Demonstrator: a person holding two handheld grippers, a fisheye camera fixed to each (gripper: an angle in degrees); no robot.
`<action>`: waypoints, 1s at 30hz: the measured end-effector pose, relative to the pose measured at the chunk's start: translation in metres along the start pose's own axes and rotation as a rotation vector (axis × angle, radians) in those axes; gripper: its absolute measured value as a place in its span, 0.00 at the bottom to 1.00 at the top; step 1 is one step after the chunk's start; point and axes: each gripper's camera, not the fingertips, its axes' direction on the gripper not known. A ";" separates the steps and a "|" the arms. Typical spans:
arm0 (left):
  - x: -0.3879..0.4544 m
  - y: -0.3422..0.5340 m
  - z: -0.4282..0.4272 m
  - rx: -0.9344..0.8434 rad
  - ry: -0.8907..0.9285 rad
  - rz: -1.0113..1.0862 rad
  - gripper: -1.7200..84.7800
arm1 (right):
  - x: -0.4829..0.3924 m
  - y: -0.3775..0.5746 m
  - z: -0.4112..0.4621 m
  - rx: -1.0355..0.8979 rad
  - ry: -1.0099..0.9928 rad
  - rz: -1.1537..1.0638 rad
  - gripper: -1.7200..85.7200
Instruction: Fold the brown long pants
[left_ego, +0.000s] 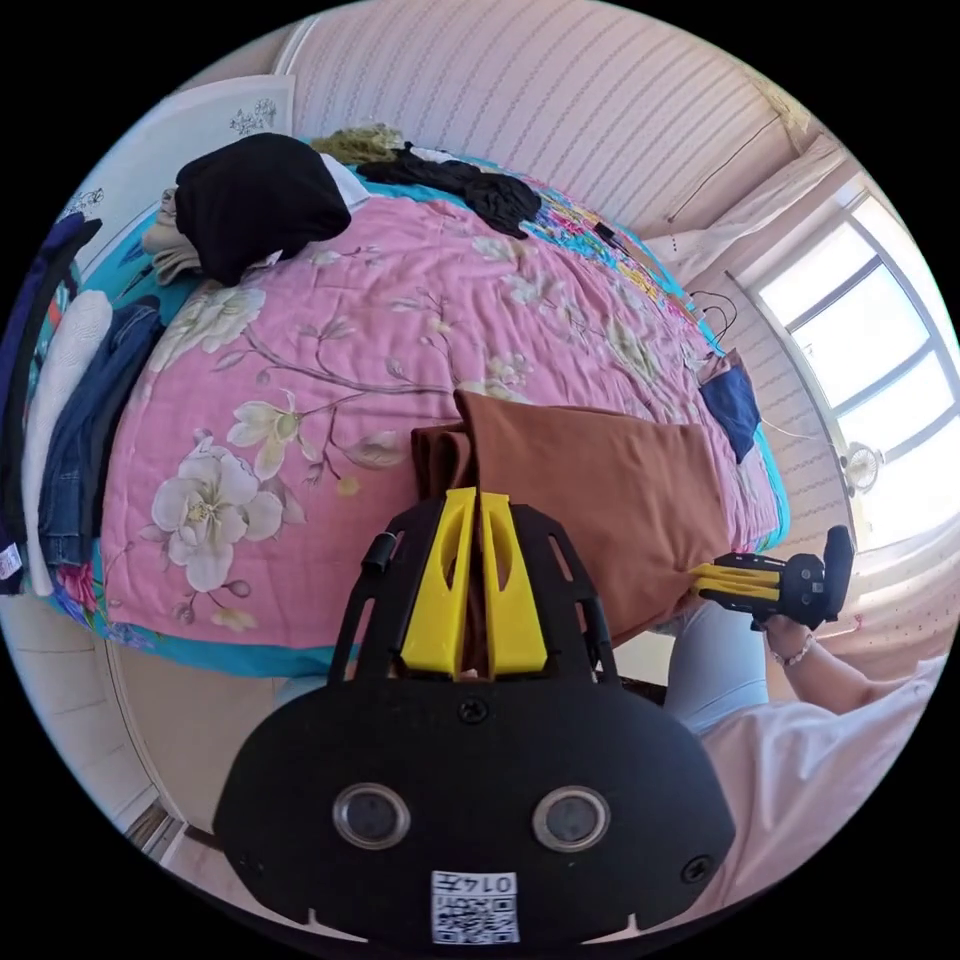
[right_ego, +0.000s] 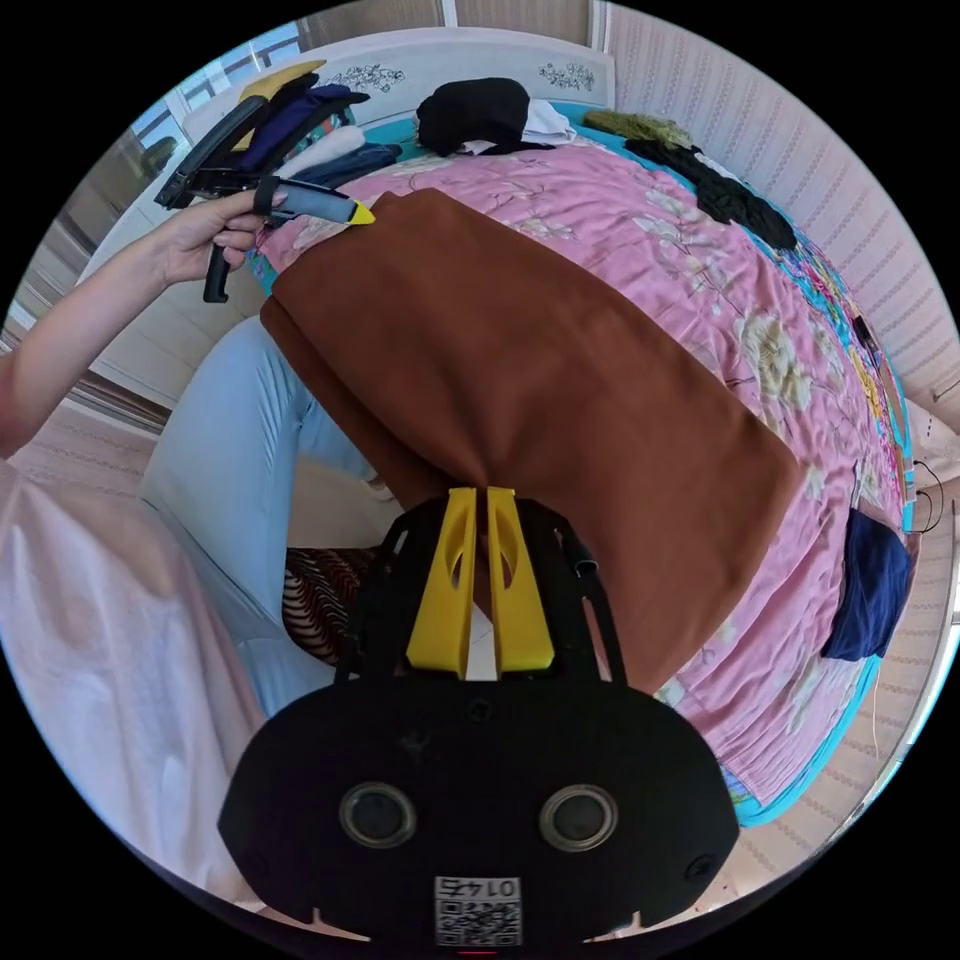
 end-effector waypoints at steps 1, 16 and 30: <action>0.003 0.005 -0.013 0.036 0.012 0.013 0.01 | -0.001 0.003 -0.005 0.022 -0.001 0.010 0.03; 0.056 0.048 0.008 -0.043 -0.187 0.057 0.08 | -0.020 0.004 0.003 0.022 -0.011 -0.038 0.09; 0.076 0.078 -0.019 -0.038 -0.118 0.102 0.01 | -0.046 -0.015 0.027 -0.063 0.023 -0.132 0.04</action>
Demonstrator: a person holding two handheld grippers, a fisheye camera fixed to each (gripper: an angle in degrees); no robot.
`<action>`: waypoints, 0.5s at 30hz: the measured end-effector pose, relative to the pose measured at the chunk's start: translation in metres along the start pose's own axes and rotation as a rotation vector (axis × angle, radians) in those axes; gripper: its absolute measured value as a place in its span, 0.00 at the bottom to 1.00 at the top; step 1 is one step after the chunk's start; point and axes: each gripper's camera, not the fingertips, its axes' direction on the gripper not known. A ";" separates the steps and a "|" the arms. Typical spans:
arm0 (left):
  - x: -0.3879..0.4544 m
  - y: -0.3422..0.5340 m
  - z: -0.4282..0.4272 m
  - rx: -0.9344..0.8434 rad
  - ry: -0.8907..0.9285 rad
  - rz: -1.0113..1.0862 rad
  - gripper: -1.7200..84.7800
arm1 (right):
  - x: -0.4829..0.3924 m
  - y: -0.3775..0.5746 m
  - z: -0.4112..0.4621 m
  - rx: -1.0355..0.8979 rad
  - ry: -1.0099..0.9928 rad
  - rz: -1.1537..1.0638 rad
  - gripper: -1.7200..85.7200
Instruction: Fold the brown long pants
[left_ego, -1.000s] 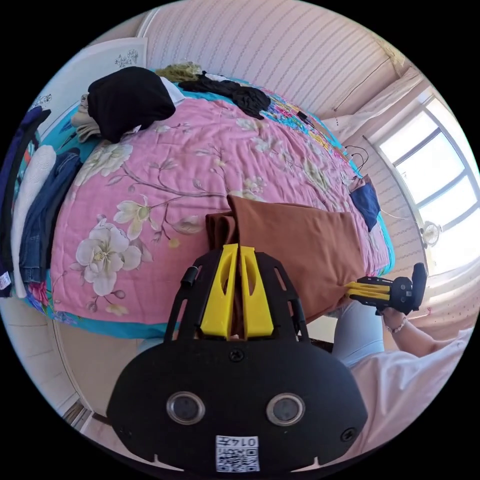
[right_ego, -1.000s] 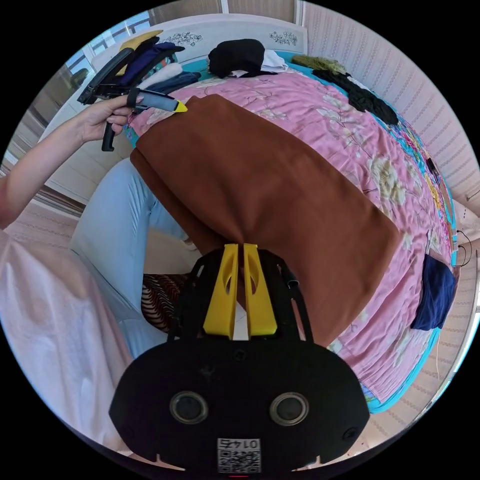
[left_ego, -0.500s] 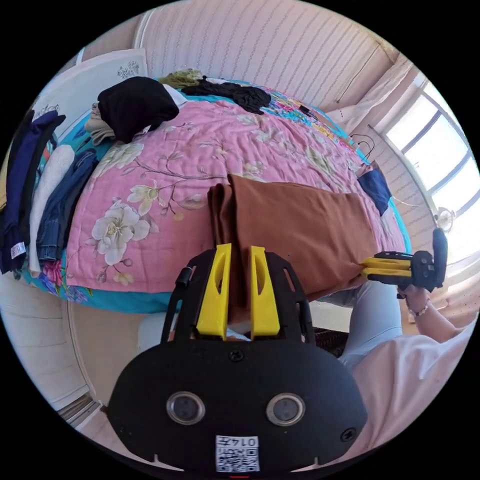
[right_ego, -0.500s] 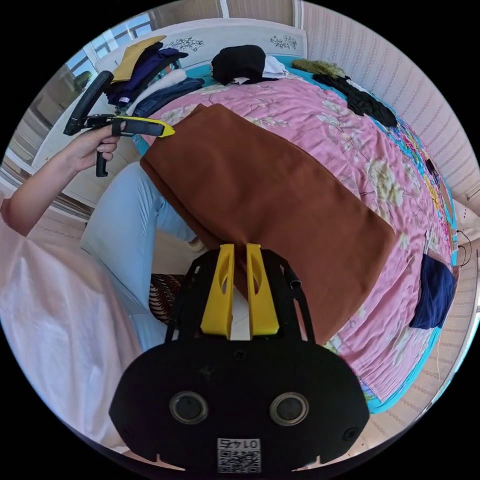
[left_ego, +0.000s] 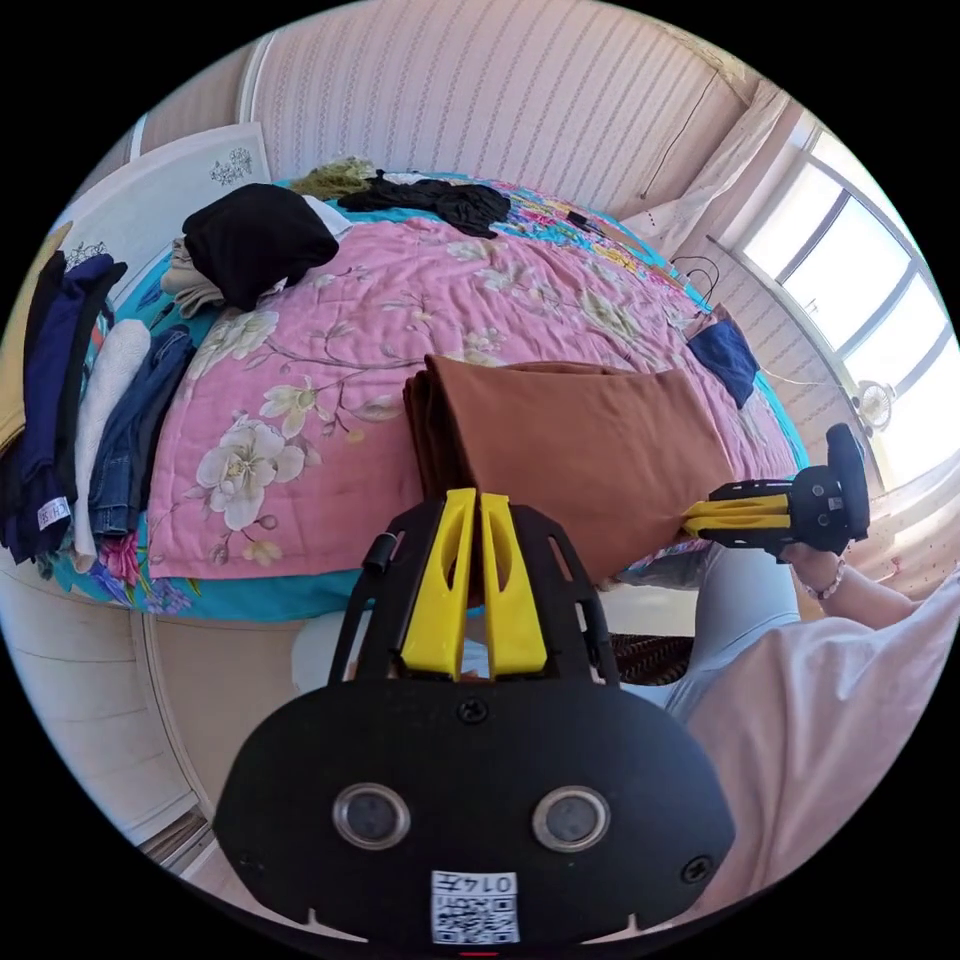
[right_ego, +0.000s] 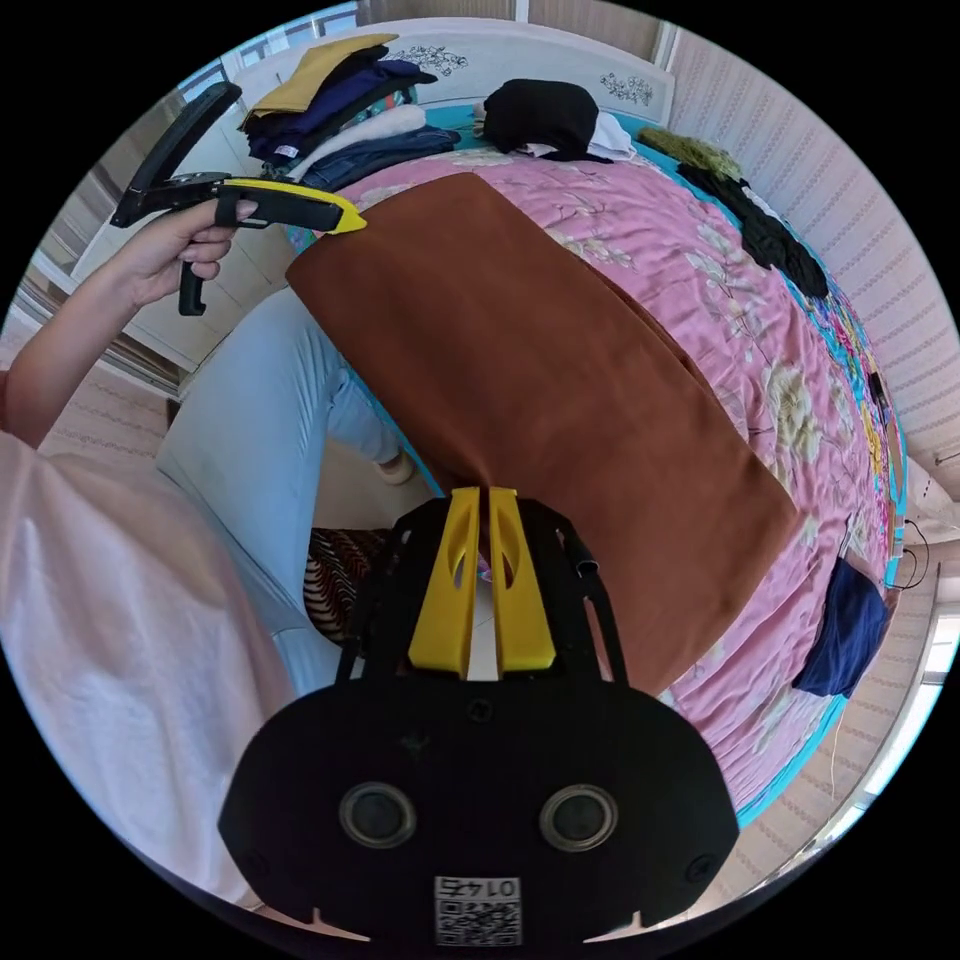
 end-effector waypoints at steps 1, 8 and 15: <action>-0.001 0.004 0.011 -0.032 -0.011 -0.011 0.01 | 0.002 -0.001 0.008 -0.021 -0.025 0.004 0.04; 0.008 0.022 -0.007 0.024 -0.048 -0.071 0.07 | 0.021 -0.006 -0.004 0.051 -0.105 0.072 0.08; 0.021 0.049 -0.004 0.027 -0.119 -0.104 0.14 | 0.043 -0.096 -0.036 0.197 -0.165 0.036 0.08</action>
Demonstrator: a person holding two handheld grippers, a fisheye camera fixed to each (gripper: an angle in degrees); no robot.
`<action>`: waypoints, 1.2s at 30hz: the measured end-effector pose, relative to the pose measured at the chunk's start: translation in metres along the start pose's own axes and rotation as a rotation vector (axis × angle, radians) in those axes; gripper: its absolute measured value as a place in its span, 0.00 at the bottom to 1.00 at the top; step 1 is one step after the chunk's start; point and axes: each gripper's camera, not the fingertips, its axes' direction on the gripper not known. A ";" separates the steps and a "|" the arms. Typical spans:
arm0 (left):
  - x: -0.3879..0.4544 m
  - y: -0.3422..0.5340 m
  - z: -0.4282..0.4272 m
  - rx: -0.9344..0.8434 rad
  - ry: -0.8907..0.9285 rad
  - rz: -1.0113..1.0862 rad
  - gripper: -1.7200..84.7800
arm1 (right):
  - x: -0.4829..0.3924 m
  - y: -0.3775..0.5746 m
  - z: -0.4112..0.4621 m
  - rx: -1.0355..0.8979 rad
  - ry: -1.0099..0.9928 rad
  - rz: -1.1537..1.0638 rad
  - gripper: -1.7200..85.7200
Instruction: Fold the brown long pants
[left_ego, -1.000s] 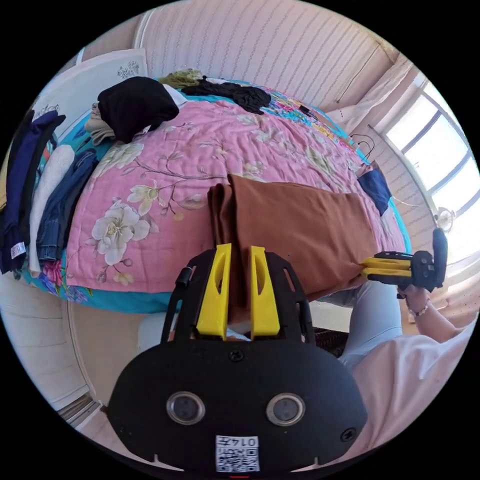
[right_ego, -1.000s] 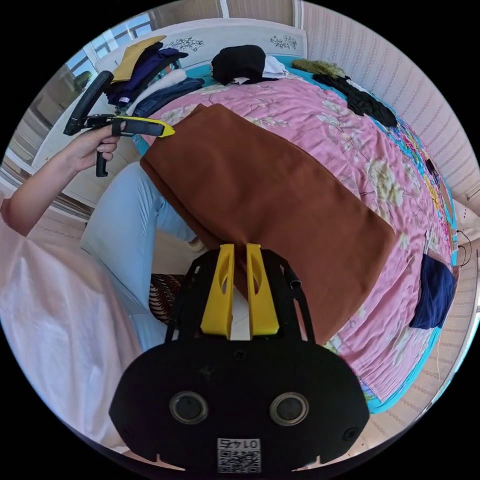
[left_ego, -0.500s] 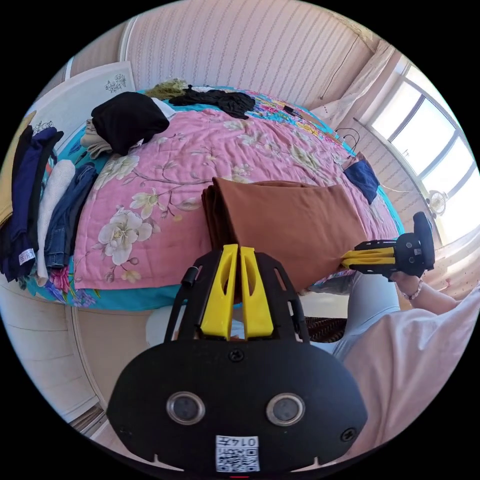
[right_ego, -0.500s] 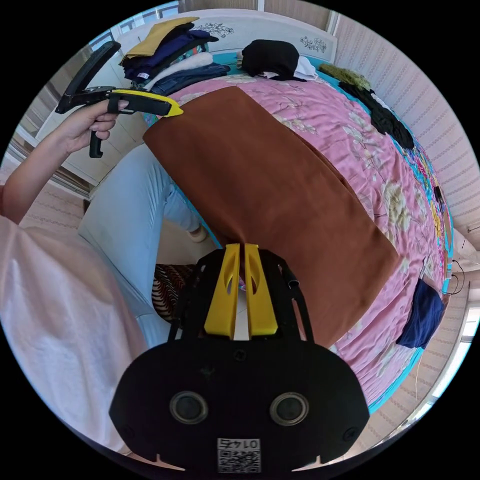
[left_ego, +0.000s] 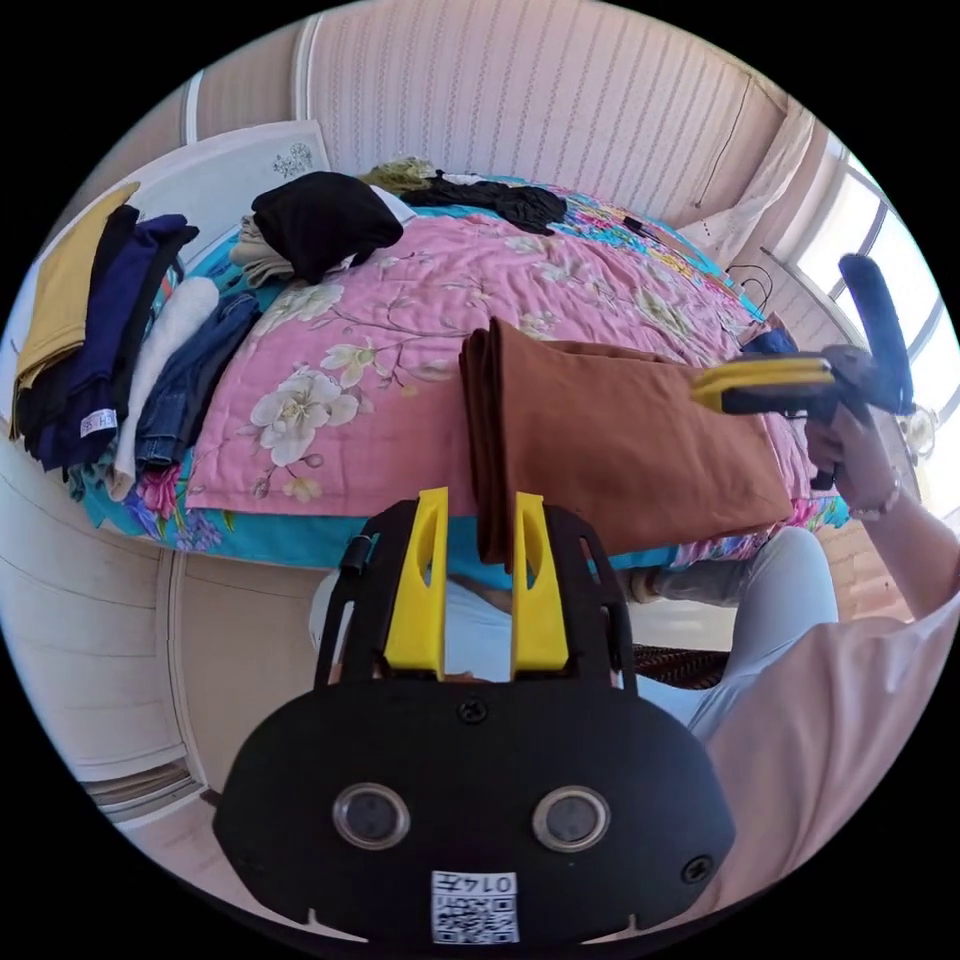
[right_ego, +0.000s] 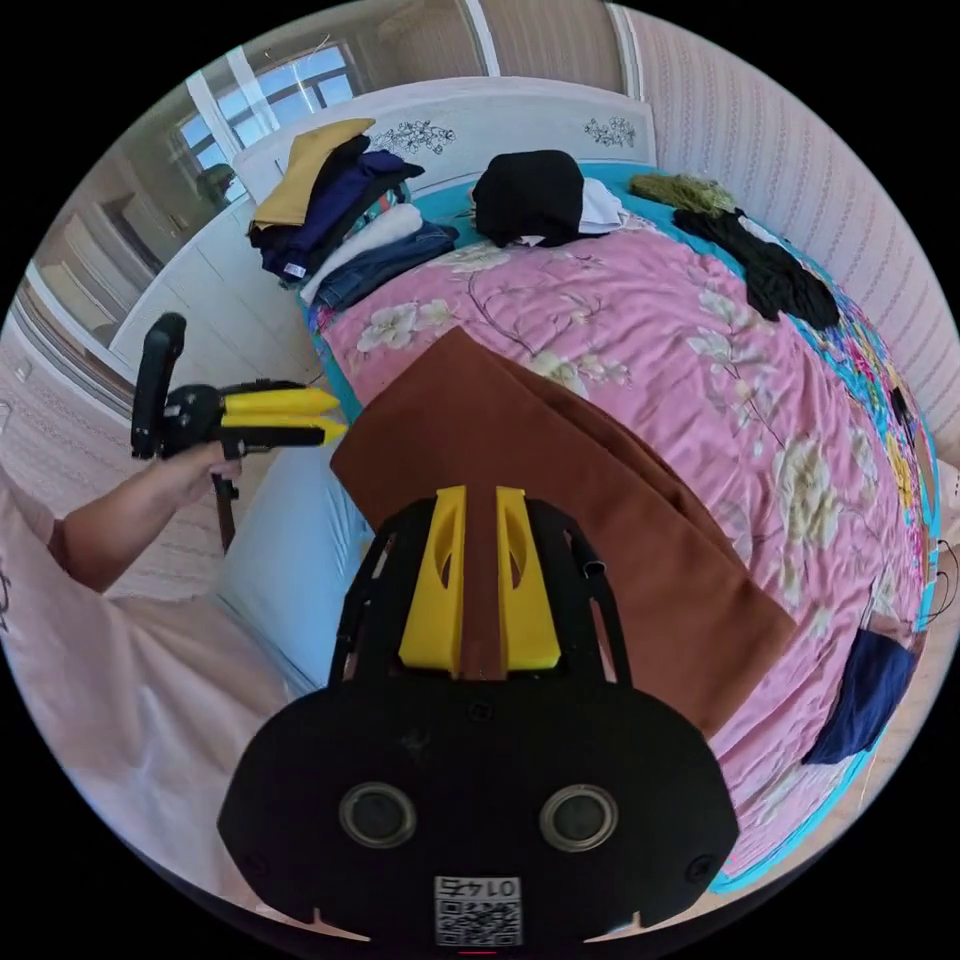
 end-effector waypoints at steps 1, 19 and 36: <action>0.000 0.002 0.006 -0.038 0.050 -0.015 0.14 | 0.000 -0.024 0.004 0.028 -0.020 -0.006 0.09; 0.031 0.009 -0.012 0.053 0.213 0.017 0.07 | 0.003 -0.163 0.050 -0.161 -0.063 -0.109 0.05; 0.072 0.006 -0.012 -0.044 0.067 0.133 0.04 | 0.053 -0.072 0.000 0.017 -0.151 0.100 0.02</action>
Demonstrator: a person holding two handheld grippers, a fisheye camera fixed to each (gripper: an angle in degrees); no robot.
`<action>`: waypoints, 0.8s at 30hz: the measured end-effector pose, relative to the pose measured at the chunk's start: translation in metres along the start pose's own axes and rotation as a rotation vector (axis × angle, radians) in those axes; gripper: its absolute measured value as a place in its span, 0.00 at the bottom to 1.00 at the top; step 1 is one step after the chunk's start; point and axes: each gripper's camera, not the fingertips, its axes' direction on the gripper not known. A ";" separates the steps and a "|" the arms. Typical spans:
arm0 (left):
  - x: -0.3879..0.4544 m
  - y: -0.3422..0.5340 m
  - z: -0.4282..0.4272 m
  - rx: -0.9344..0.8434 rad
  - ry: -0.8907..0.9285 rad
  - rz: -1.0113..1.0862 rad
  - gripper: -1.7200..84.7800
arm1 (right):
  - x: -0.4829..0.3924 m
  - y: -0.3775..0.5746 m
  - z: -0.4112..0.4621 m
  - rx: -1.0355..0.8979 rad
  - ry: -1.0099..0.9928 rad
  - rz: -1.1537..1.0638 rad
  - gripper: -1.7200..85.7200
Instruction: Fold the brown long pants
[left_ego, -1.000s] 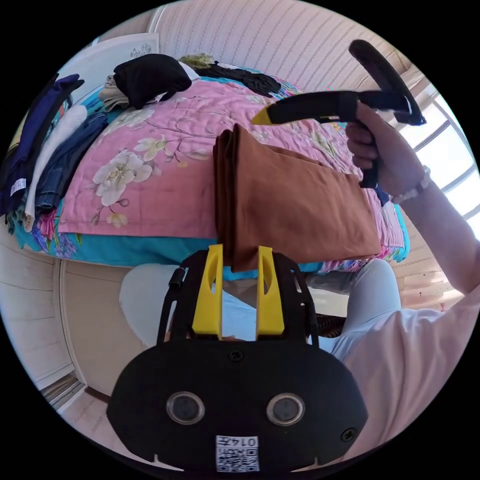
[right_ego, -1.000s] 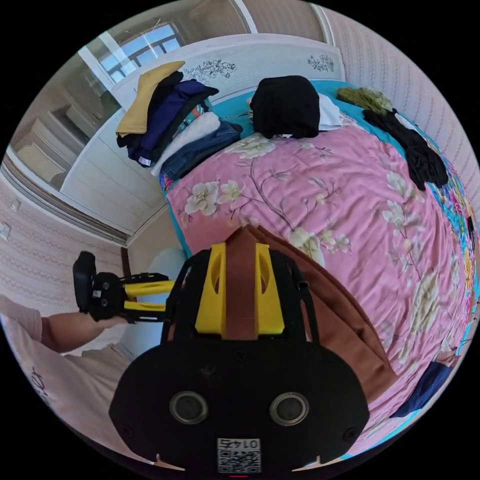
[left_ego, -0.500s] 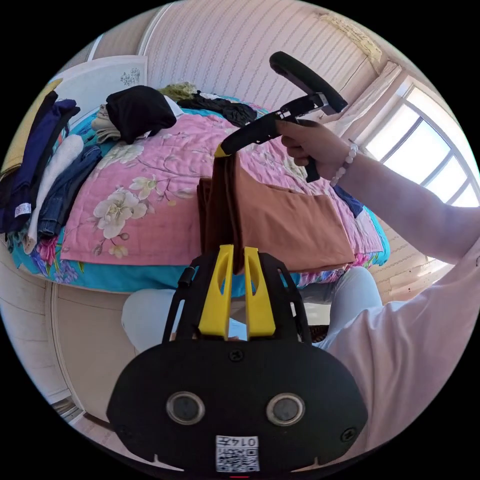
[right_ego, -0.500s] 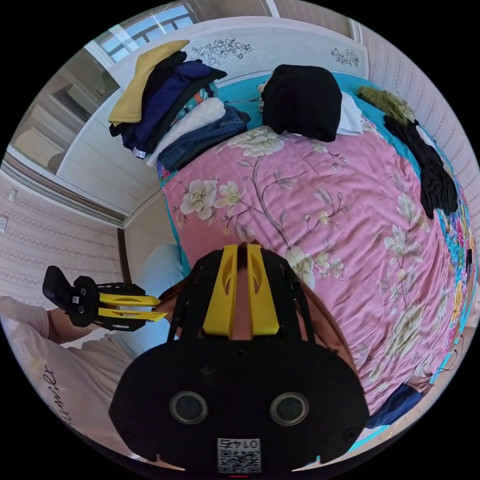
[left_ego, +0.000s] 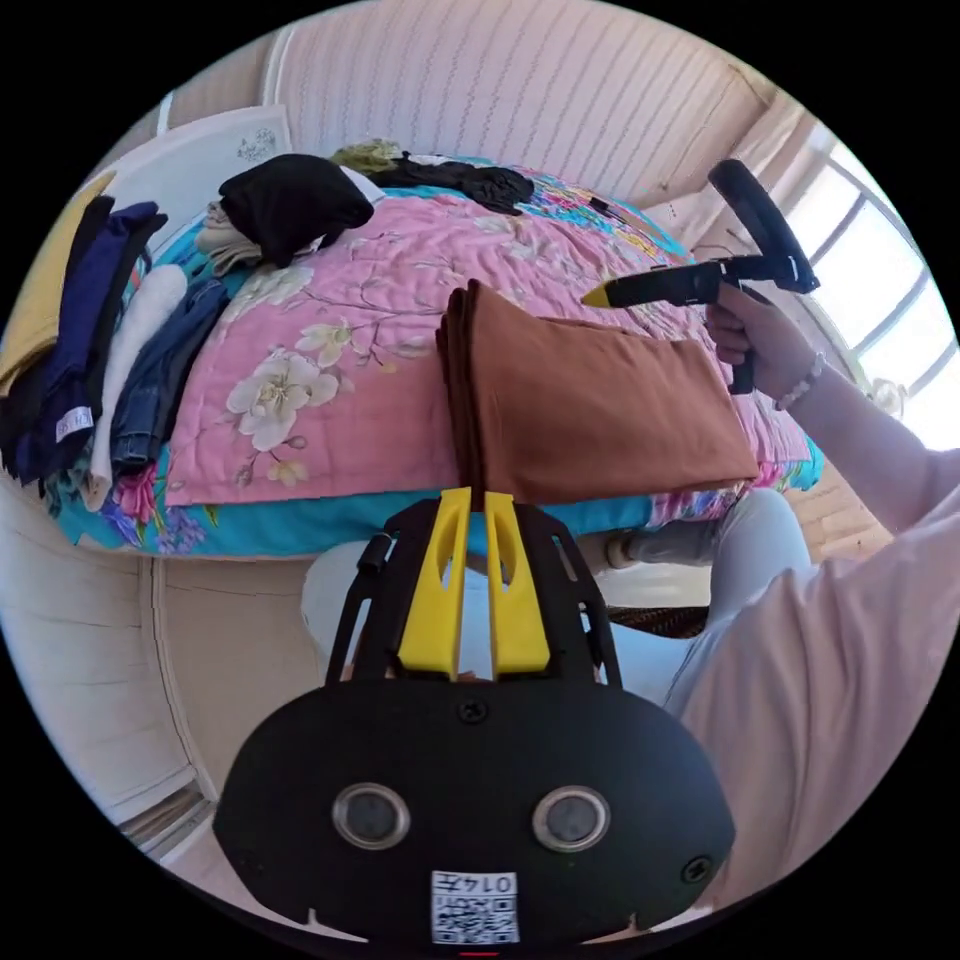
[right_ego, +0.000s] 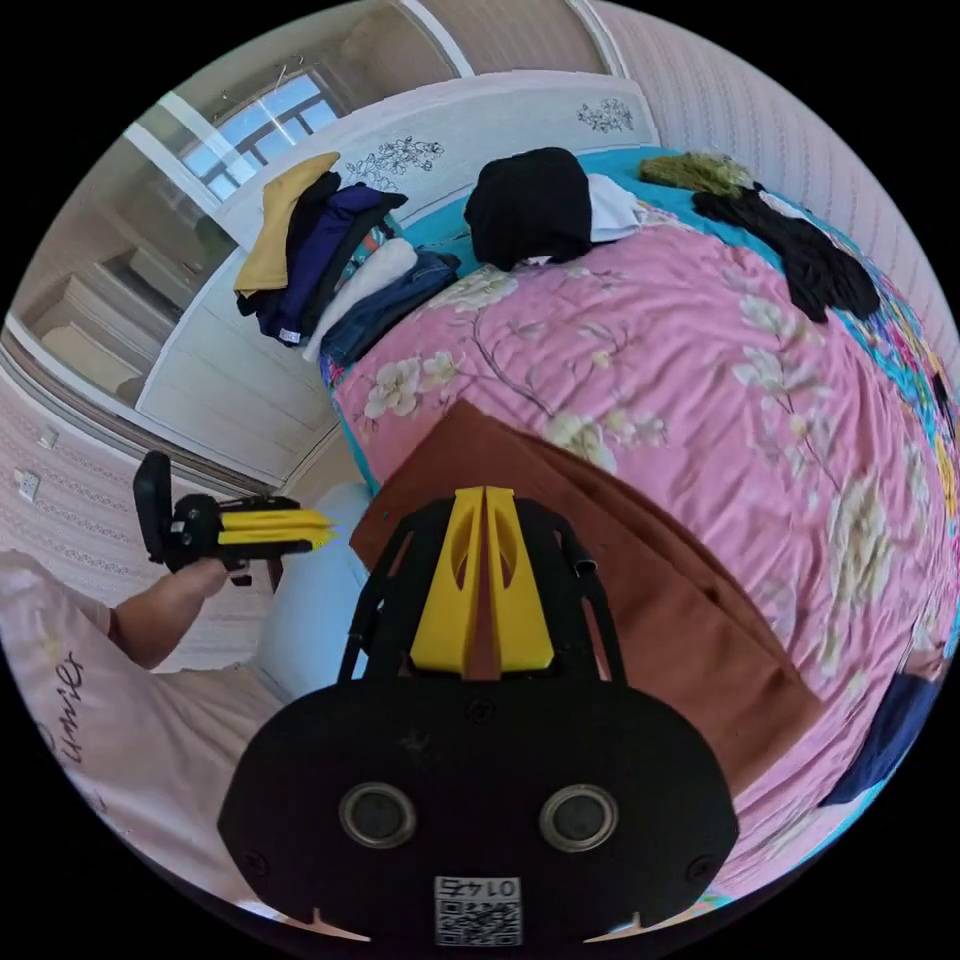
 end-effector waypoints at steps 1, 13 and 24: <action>0.017 -0.002 -0.004 -0.012 -0.031 0.087 0.02 | 0.009 0.029 -0.008 0.015 0.005 0.062 0.02; 0.239 -0.071 0.066 0.091 0.012 0.679 0.01 | 0.029 0.070 -0.025 -0.060 0.381 0.208 0.01; 0.277 -0.123 0.147 -0.099 0.042 0.701 0.01 | 0.068 0.015 0.026 -0.205 0.438 0.172 0.01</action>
